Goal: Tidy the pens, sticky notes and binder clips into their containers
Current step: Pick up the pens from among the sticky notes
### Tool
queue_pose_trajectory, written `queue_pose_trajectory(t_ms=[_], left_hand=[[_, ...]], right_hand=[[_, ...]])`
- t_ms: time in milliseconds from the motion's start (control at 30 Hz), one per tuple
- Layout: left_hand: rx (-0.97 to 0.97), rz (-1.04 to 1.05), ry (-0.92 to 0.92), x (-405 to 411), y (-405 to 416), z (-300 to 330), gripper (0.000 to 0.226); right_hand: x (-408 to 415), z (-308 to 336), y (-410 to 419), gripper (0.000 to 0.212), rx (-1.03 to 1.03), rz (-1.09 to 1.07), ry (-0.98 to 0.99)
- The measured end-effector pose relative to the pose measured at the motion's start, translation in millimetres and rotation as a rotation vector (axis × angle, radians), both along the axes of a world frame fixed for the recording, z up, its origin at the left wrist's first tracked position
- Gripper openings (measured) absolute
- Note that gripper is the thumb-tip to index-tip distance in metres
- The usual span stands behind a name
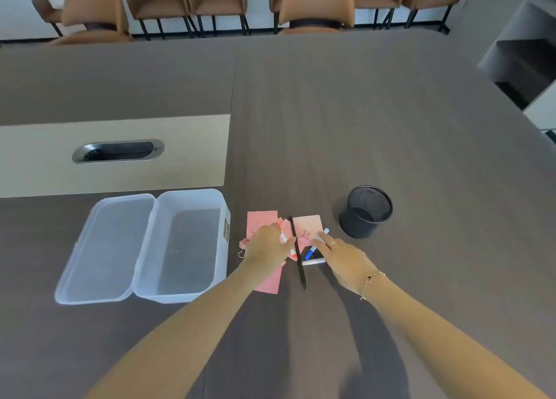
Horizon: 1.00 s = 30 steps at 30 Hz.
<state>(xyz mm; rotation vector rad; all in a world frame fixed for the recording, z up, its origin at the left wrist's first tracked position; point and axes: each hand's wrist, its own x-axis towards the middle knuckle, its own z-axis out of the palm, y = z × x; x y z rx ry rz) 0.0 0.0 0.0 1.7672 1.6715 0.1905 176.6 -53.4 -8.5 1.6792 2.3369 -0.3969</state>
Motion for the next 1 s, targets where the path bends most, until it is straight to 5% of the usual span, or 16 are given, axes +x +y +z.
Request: queue_pose_trajectory(t_ms=[167, 367, 567, 700, 900, 1000], left_hand=[[-0.063, 0.081, 0.217, 21.0, 13.6, -24.2, 0.057], [-0.161, 0.041, 0.186, 38.5, 24.2, -27.2, 0.022], [-0.229, -0.042, 0.152, 39.1, 30.7, -24.9, 0.047], [-0.288, -0.195, 0.232, 27.1, 38.2, -15.2, 0.044], [-0.252, -0.201, 0.125, 17.2, 56.2, 37.3, 0.041], [-0.173, -0.151, -0.055, 28.2, 68.5, 83.7, 0.025]], right_hand=[[0.3, -11.9, 5.4, 0.071, 0.051, 0.012, 0.057], [2.5, -12.8, 7.3, 0.051, 0.151, 0.083, -0.035], [-0.6, -22.0, 9.5, 0.052, 0.144, 0.032, -0.092], [-9.2, -6.6, 5.1, 0.046, 0.074, -0.008, -0.128], [8.7, 35.9, -4.4, 0.028, 0.099, -0.073, 0.056], [17.8, 73.5, -7.6, 0.010, 0.112, -0.224, 0.357]])
